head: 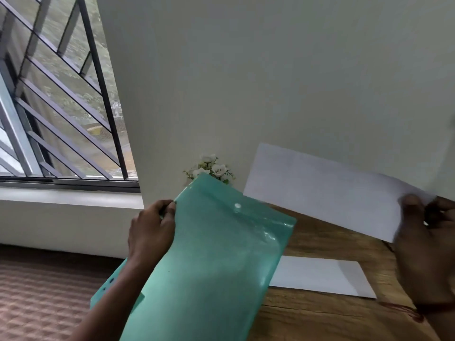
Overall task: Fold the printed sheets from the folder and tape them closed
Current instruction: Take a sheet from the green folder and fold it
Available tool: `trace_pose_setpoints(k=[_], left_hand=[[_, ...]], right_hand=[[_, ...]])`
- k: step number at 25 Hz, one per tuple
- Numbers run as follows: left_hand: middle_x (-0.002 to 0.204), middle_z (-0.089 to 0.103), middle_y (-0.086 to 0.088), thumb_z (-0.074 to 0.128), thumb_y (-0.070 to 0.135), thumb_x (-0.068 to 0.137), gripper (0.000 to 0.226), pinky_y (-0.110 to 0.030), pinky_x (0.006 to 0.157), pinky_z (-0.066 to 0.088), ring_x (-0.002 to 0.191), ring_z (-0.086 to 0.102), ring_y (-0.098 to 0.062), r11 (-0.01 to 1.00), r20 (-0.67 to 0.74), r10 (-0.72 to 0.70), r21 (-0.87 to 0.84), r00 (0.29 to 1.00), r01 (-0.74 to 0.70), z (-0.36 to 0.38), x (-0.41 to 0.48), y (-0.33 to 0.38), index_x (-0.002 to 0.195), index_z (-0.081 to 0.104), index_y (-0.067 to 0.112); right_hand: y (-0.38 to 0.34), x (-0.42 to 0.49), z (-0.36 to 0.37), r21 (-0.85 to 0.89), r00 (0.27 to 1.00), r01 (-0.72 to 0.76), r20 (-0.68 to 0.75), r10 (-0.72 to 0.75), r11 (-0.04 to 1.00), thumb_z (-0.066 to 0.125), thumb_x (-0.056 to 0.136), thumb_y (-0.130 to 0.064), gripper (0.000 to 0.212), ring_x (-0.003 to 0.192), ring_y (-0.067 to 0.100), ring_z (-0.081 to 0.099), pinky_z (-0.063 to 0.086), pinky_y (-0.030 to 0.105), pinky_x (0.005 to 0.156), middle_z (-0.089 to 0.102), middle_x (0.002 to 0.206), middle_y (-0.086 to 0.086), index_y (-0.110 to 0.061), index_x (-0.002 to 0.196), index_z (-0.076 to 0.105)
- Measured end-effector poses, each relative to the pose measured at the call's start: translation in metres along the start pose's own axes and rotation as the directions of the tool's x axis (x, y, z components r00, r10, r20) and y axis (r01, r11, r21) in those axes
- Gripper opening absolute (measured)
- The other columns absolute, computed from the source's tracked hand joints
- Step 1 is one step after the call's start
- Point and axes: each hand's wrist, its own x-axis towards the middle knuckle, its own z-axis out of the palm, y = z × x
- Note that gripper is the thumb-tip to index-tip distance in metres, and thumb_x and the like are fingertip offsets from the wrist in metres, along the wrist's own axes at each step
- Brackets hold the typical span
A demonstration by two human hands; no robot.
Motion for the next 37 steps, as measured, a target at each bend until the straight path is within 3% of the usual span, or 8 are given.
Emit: trace_pose_setpoints(k=[8, 15, 18, 21, 28, 31, 35, 37], left_hand=[[0.073, 0.071, -0.003, 0.056, 0.033, 0.086, 0.021, -0.041, 0.071, 0.054, 0.077, 0.065, -0.03, 0.93, -0.039, -0.367, -0.04, 0.929, 0.366, -0.012, -0.01, -0.046, 0.083, 0.075, 0.024], [0.064, 0.064, -0.014, 0.059, 0.024, 0.088, 0.031, -0.036, 0.062, 0.045, 0.073, 0.06, -0.038, 0.887, -0.024, -0.453, 0.09, 0.891, 0.453, -0.002, -0.015, -0.072, 0.062, 0.065, 0.008], [0.079, 0.068, -0.017, 0.061, 0.023, 0.087, 0.019, -0.039, 0.073, 0.047, 0.087, 0.061, -0.039, 0.879, -0.025, -0.452, 0.156, 0.892, 0.45, 0.006, -0.014, -0.07, 0.073, 0.069, 0.013], [0.098, 0.067, -0.019, 0.061, 0.022, 0.088, 0.012, -0.05, 0.09, 0.036, 0.111, 0.051, -0.038, 0.853, -0.056, -0.451, 0.267, 0.891, 0.448, 0.011, -0.013, -0.068, 0.09, 0.072, 0.019], [0.111, 0.062, -0.022, 0.055, 0.021, 0.092, 0.022, -0.049, 0.085, 0.033, 0.117, 0.041, -0.038, 0.803, -0.005, -0.483, 0.396, 0.875, 0.445, 0.024, -0.017, -0.07, 0.105, 0.068, 0.01], [0.117, 0.059, -0.023, 0.054, 0.021, 0.092, 0.028, -0.051, 0.088, 0.035, 0.119, 0.041, -0.04, 0.808, -0.005, -0.47, 0.399, 0.883, 0.433, 0.028, -0.017, -0.072, 0.113, 0.063, 0.007], [0.126, 0.046, -0.024, 0.058, 0.024, 0.089, 0.038, -0.056, 0.097, 0.035, 0.123, 0.035, -0.042, 0.81, -0.016, -0.456, 0.407, 0.89, 0.422, 0.028, -0.021, -0.065, 0.123, 0.057, 0.007], [0.128, 0.04, -0.022, 0.062, 0.026, 0.087, 0.045, -0.058, 0.096, 0.035, 0.124, 0.031, -0.041, 0.864, -0.018, -0.319, 0.404, 0.948, 0.299, 0.027, -0.025, -0.044, 0.129, 0.054, 0.012]], right_hand=[[0.019, -0.011, 0.002, -0.012, 0.978, -0.198, 0.06, 0.198, 0.98, 0.054, 0.082, -0.073, 0.063, 0.099, 0.024, 0.067, 0.056, 0.048, 0.086, 0.069, 0.109, 0.004, -0.02, 0.115, 0.061], [0.004, -0.031, 0.009, -0.025, 0.97, -0.193, 0.147, 0.195, 0.981, 0.053, 0.083, -0.073, 0.068, 0.103, 0.022, 0.067, 0.056, 0.048, 0.087, 0.068, 0.114, 0.002, -0.018, 0.122, 0.058], [0.011, -0.033, 0.009, -0.011, 0.961, -0.251, 0.119, 0.251, 0.968, 0.053, 0.08, -0.076, 0.067, 0.102, 0.022, 0.068, 0.056, 0.051, 0.086, 0.068, 0.114, 0.001, -0.024, 0.122, 0.058], [0.01, -0.035, 0.009, -0.031, 0.957, -0.266, 0.115, 0.268, 0.964, 0.053, 0.081, -0.075, 0.066, 0.1, 0.024, 0.068, 0.056, 0.054, 0.083, 0.068, 0.113, 0.002, -0.022, 0.121, 0.057], [-0.026, -0.043, 0.011, -0.034, 0.963, -0.224, 0.143, 0.227, 0.974, 0.053, 0.088, -0.063, 0.051, 0.105, 0.027, 0.064, 0.053, 0.054, 0.09, 0.065, 0.114, 0.005, -0.02, 0.115, 0.057], [-0.042, -0.044, 0.01, 0.019, 0.971, -0.192, 0.15, 0.187, 0.981, 0.055, 0.095, -0.042, 0.032, 0.108, 0.024, 0.06, 0.05, 0.044, 0.093, 0.062, 0.118, 0.009, -0.017, 0.116, 0.055], [-0.053, -0.042, 0.01, 0.053, 0.97, -0.208, 0.142, 0.199, 0.977, 0.053, 0.099, -0.029, 0.023, 0.099, 0.015, 0.054, 0.044, 0.025, 0.079, 0.057, 0.108, 0.005, -0.013, 0.115, 0.053], [-0.059, -0.041, 0.01, 0.066, 0.964, -0.242, 0.126, 0.232, 0.968, 0.053, 0.099, -0.028, 0.015, 0.094, 0.013, 0.054, 0.042, 0.017, 0.071, 0.057, 0.105, 0.002, -0.019, 0.111, 0.051]])
